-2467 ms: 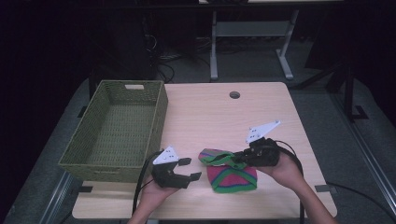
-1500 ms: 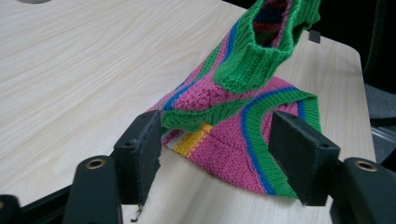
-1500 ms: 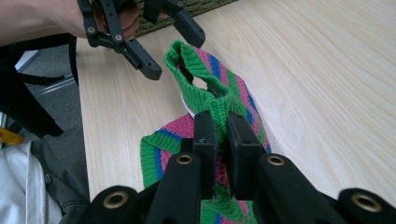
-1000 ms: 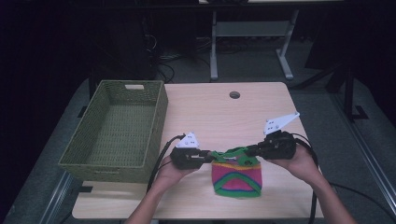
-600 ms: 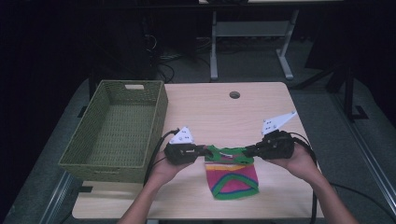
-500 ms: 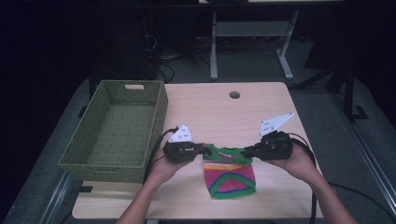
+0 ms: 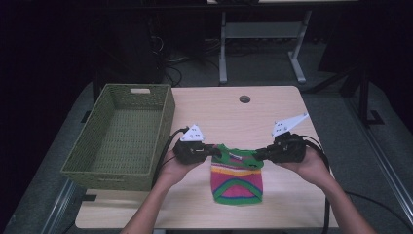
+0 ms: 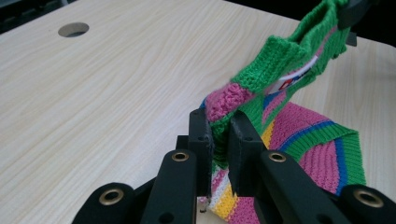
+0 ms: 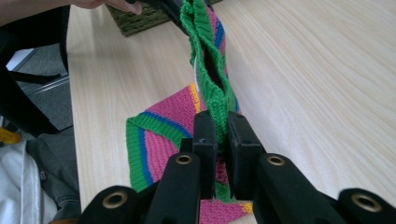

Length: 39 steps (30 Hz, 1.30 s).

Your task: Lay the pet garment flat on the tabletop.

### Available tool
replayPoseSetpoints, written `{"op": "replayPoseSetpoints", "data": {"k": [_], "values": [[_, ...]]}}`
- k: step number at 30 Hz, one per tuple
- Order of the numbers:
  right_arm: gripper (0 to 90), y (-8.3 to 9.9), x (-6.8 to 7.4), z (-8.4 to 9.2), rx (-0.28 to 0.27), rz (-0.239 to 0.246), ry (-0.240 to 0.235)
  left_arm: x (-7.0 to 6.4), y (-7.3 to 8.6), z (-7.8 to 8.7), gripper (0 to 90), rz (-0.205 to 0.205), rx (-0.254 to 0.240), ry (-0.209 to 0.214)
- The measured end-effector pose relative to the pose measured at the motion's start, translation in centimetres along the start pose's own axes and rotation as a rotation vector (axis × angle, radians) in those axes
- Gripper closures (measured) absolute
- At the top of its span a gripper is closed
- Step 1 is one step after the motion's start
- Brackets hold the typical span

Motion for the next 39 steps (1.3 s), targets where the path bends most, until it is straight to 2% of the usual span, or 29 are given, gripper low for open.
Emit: {"op": "replayPoseSetpoints", "data": {"k": [5,16,24,25,26,28,29,30,31,32,33,34,35,36,37,39], "values": [[82.8,-0.2,-0.6,0.0,0.004,-0.008,0.012,0.3,0.0,-0.4,81.1,0.022,0.001,-0.006],[82.3,-0.3,-1.7,-0.3,0.021,-0.018,0.024,0.5,0.2,-0.6,81.1,0.027,0.015,-0.017],[82.3,-0.6,-3.0,-1.0,0.041,-0.038,0.029,1.4,0.6,-1.2,80.7,0.050,0.024,-0.028],[82.3,-0.8,-3.5,-1.1,0.049,-0.046,0.019,2.0,0.7,-1.5,80.5,0.074,0.029,-0.044],[82.3,-0.9,-3.7,-1.2,0.055,-0.045,0.019,2.0,0.7,-1.5,80.2,0.074,0.029,-0.044],[82.3,-1.2,-4.4,-1.5,0.054,-0.049,0.031,2.9,0.7,-2.0,79.2,0.101,0.011,-0.076],[81.9,-1.4,-5.0,-1.7,0.052,-0.056,0.038,3.5,0.7,-2.3,76.6,0.111,0.010,-0.096],[80.5,-1.6,-5.7,-1.9,0.045,-0.062,0.055,3.5,0.7,-2.3,71.3,0.111,0.010,-0.096],[76.8,-1.8,-6.6,-2.2,0.038,-0.073,0.086,4.6,0.8,-3.0,64.8,0.139,0.006,-0.153],[76.8,-1.8,-6.6,-2.2,0.038,-0.073,0.086,4.6,0.8,-3.0,62.0,0.139,0.006,-0.153],[61.9,-2.2,-8.8,-2.6,0.012,-0.129,0.189,5.4,0.8,-3.4,58.9,0.179,-0.001,-0.194],[57.5,-2.3,-9.5,-2.6,-0.005,-0.151,0.216,5.7,0.8,-3.5,56.2,0.201,-0.004,-0.202],[56.2,-2.2,-10.2,-2.5,-0.025,-0.180,0.224,5.8,0.8,-3.6,54.5,0.214,-0.010,-0.199],[56.2,-2.2,-10.2,-2.5,-0.025,-0.180,0.224,5.8,0.8,-3.6,54.5,0.214,-0.010,-0.199],[51.2,-1.6,-11.3,-2.5,-0.040,-0.230,0.230,5.7,0.9,-3.7,53.8,0.219,-0.005,-0.189],[49.5,-0.9,-11.7,-2.5,-0.029,-0.260,0.216,5.5,1.0,-3.7,52.3,0.211,0.006,-0.185]]}}
Point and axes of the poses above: each handheld gripper's, and its own axes: z roughly backward along the jaws, y roughly out of its underside, x roughly to its left, the point moved 5 cm from there along -z, roughly forward along the jaws, and after that the axes turned 9 degrees about -x, right-handed, at the moved point
